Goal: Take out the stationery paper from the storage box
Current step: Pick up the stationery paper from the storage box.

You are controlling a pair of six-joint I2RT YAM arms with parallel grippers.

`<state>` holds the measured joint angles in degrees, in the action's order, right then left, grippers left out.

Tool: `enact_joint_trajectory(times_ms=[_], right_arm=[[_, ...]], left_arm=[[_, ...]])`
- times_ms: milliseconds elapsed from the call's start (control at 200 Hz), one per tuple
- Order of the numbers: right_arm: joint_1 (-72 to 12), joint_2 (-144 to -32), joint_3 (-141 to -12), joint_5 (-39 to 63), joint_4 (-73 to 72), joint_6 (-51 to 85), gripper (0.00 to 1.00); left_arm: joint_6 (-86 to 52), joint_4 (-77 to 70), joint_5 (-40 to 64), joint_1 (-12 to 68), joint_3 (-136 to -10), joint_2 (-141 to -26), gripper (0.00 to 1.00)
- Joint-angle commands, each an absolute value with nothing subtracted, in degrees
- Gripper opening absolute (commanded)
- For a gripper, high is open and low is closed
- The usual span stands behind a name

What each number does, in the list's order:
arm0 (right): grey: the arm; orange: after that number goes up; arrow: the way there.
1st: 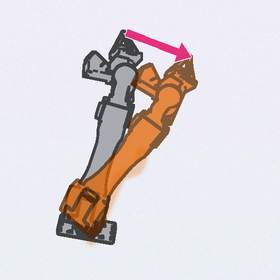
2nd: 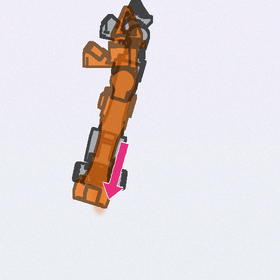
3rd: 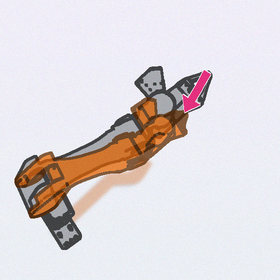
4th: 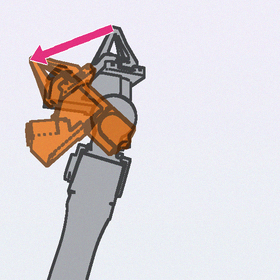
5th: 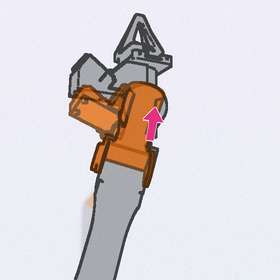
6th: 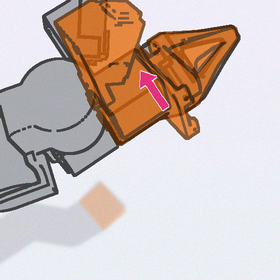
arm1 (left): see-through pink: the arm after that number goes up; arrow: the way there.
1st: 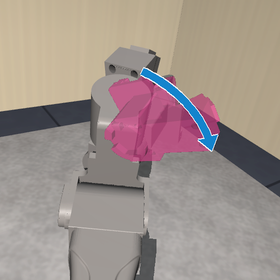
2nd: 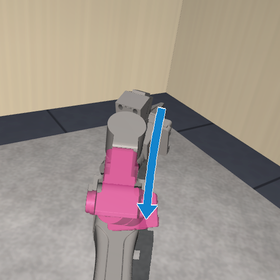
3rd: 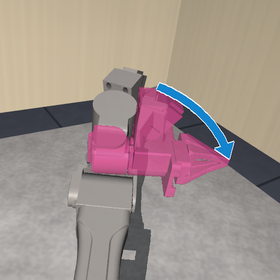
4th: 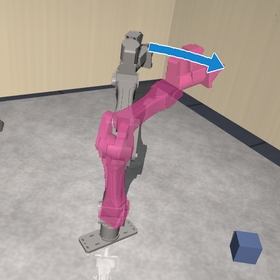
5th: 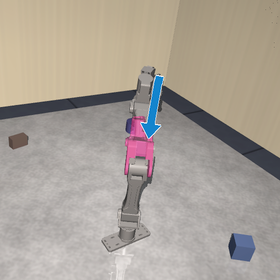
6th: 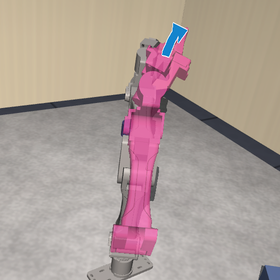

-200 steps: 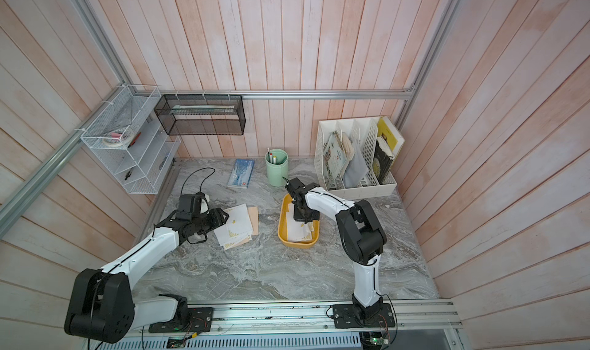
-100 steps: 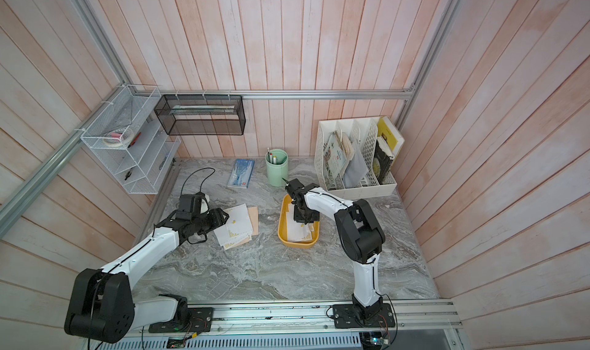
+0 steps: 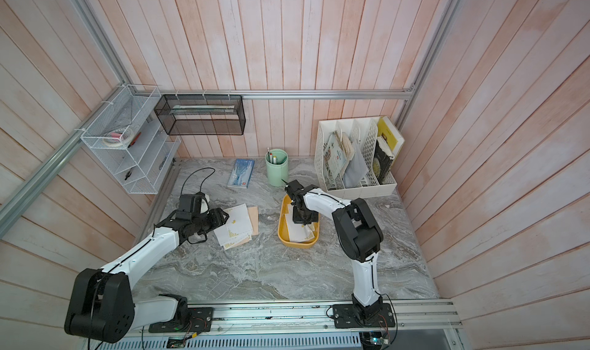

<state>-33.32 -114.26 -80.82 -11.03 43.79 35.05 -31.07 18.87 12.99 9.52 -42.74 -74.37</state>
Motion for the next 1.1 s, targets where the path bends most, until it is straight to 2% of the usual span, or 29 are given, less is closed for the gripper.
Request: enact_joint_trajectory(times_ms=[0,120,210,275,380,475,555,1095], right_arm=[[-33.4,-109.4,-82.9,-14.2,45.3,34.8,0.0],[-33.8,-105.7,-85.7,-15.9,46.5,34.0,0.0],[-34.1,-103.1,-87.0,-16.0,46.7,33.7,0.0],[-34.4,-101.5,-87.7,-16.0,46.7,33.5,0.0],[-35.0,-99.6,-88.4,-15.3,46.4,33.0,0.0],[-35.5,-98.1,-89.0,-14.0,45.4,32.3,0.0],[-35.8,-97.2,-90.1,-12.8,44.3,31.7,0.0],[-42.0,-100.9,-99.8,-8.1,41.5,28.2,0.0]], left_arm=[[-30.4,18.8,12.7,9.3,-44.0,-74.5,0.65],[-30.2,16.5,14.8,9.2,-43.9,-73.0,0.65],[-30.8,10.2,21.1,9.1,-42.0,-70.7,0.65],[-32.7,2.2,28.2,9.0,-39.3,-68.5,0.67],[-38.9,-12.8,37.4,8.9,-34.5,-66.2,0.78],[-44.5,-26.2,44.6,9.0,-31.5,-67.3,0.79],[-46.9,-31.9,48.2,9.6,-31.3,-69.8,0.79],[-42.9,-31.2,46.8,18.7,-40.2,-79.2,0.79]])
